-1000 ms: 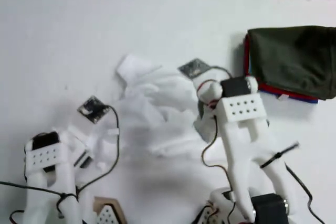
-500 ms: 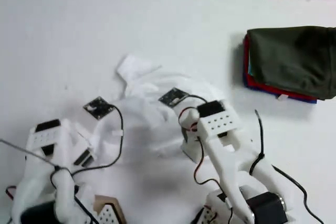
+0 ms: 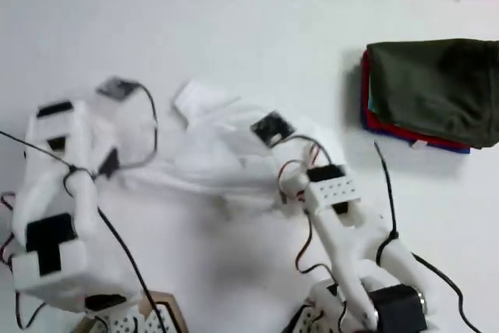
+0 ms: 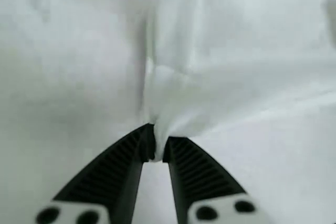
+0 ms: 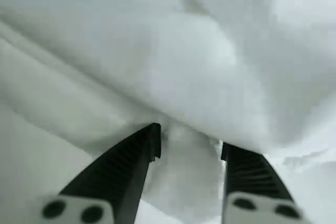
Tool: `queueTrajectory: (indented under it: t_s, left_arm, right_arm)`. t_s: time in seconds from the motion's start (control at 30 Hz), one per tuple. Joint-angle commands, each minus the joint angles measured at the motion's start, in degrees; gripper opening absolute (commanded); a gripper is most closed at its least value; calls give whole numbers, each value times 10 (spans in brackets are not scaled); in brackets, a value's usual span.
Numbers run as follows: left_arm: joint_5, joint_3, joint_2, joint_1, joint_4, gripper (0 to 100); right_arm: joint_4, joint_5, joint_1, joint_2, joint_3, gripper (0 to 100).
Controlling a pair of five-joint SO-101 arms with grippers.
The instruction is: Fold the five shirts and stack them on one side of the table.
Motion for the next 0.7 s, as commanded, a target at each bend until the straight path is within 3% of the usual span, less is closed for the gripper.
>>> queueTrajectory:
  t_s: [0.0, 0.27, 0.5, 0.67]
  left_arm:
    - [37, -156, 44, -2, 61, 25]
    - [47, -322, 185, -4, 147, 26]
    - [48, -337, 233, -5, 147, 26]
    - [48, -337, 232, -6, 147, 26]
  right_arm:
    - [-17, 4, 47, 68, -72, 190]
    - [27, 2, 58, 237, -236, 190]
    - [58, -9, 57, 238, -338, 190]
    - [161, -64, 47, 225, -413, 193]
